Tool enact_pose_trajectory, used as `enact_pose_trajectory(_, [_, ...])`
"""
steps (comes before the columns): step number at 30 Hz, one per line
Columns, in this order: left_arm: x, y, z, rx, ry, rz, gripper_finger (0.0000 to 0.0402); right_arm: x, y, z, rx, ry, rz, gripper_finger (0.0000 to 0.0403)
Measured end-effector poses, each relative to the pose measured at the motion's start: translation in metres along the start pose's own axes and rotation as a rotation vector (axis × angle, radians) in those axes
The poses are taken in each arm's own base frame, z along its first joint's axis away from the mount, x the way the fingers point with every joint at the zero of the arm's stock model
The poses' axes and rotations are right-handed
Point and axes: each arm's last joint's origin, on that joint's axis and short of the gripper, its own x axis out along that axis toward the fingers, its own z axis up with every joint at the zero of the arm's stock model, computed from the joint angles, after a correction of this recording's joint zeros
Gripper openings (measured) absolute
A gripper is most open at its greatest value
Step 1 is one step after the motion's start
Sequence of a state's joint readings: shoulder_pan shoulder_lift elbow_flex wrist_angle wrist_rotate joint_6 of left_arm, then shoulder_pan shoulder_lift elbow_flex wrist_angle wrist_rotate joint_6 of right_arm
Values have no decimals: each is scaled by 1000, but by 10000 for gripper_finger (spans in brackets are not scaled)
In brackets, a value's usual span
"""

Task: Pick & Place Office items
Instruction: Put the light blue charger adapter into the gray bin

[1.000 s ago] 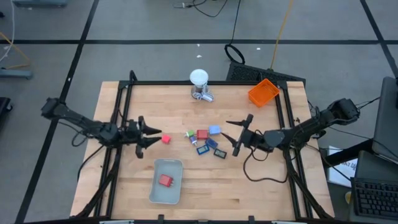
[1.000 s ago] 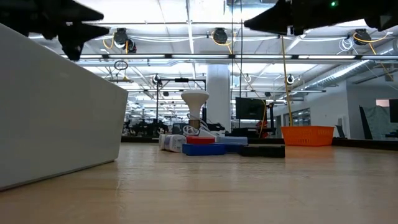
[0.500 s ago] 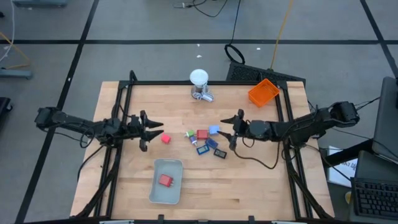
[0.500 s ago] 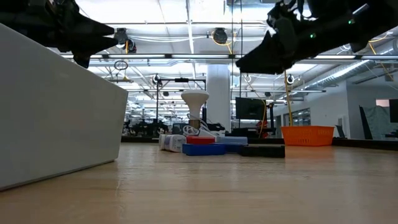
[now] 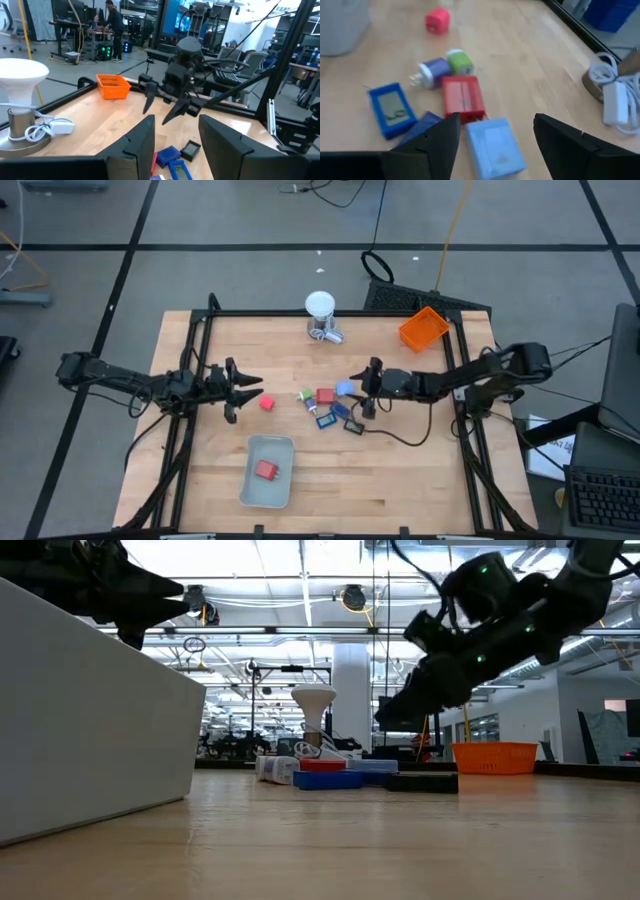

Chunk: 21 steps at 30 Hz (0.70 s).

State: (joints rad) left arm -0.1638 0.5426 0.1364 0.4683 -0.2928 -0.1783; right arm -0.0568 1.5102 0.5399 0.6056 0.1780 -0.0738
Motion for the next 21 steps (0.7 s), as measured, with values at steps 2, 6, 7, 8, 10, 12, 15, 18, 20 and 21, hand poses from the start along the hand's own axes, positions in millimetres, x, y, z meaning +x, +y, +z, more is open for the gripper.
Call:
enact_pose_trajectory(2, [0,0,0,0,0,0,152,4,-5,-1,10,15,8,254])
enact_pose_trajectory(6, [0,0,0,0,1,1,152,12,-14,4,64,10,95,276])
enact_pose_trajectory(7, [0,0,0,0,0,1,152,14,-17,4,69,12,110,281])
enact_pose_trajectory(8, [0,0,0,0,1,1,152,17,-19,4,70,17,122,285])
enact_pose_trajectory(10, [0,0,0,0,0,2,152,20,-23,2,73,30,145,291])
enact_pose_trajectory(12, [0,0,0,0,0,2,152,24,-25,1,60,30,173,292])
enact_pose_trajectory(15, [0,0,0,0,0,4,152,30,-25,-8,13,64,171,289])
enact_pose_trajectory(18, [0,0,0,0,0,3,152,35,-25,-17,15,105,173,284])
enact_pose_trajectory(20, [0,0,0,0,0,3,152,37,-24,-21,18,122,175,282])
enact_pose_trajectory(21, [0,0,0,0,0,3,152,39,-24,-24,18,130,175,282])
